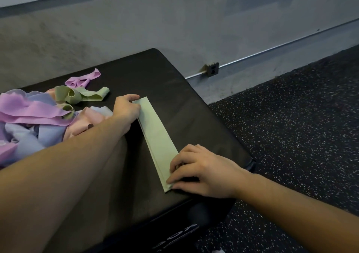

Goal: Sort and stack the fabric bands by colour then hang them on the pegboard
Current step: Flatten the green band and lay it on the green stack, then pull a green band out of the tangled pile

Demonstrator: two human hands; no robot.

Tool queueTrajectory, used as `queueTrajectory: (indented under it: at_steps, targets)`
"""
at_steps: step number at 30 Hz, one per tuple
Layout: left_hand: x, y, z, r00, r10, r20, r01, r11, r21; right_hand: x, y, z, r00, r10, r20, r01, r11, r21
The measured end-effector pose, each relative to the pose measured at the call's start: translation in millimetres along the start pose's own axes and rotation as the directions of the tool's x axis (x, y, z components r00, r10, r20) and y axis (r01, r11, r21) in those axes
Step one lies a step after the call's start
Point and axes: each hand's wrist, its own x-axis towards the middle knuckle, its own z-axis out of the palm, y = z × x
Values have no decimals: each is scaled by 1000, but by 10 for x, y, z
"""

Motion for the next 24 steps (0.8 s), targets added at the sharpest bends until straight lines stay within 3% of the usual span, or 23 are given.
queueTrajectory:
  at_steps: [3, 7, 14, 18, 24]
  targets:
    - [-86, 45, -52, 999, 32, 4, -32, 999, 12, 21, 3, 12, 999, 37, 7, -37, 999, 34]
    - [-294, 111, -219, 979, 202, -28, -199, 975, 94, 28, -40, -21, 991, 102, -83, -89, 985, 147]
    - [-883, 19, -811, 897, 392, 205, -432, 874, 220, 111, -203, -54, 936, 299, -188, -245, 933, 264]
    - [-1292, -281, -1224, 859, 480, 177, -511, 825, 243, 261, -457, -24, 933, 304, -194, -253, 936, 246]
    - [-1739, -846, -1992, 873, 437, 215, -481, 845, 235, 757, -989, 22, 970, 229, -78, -208, 955, 211]
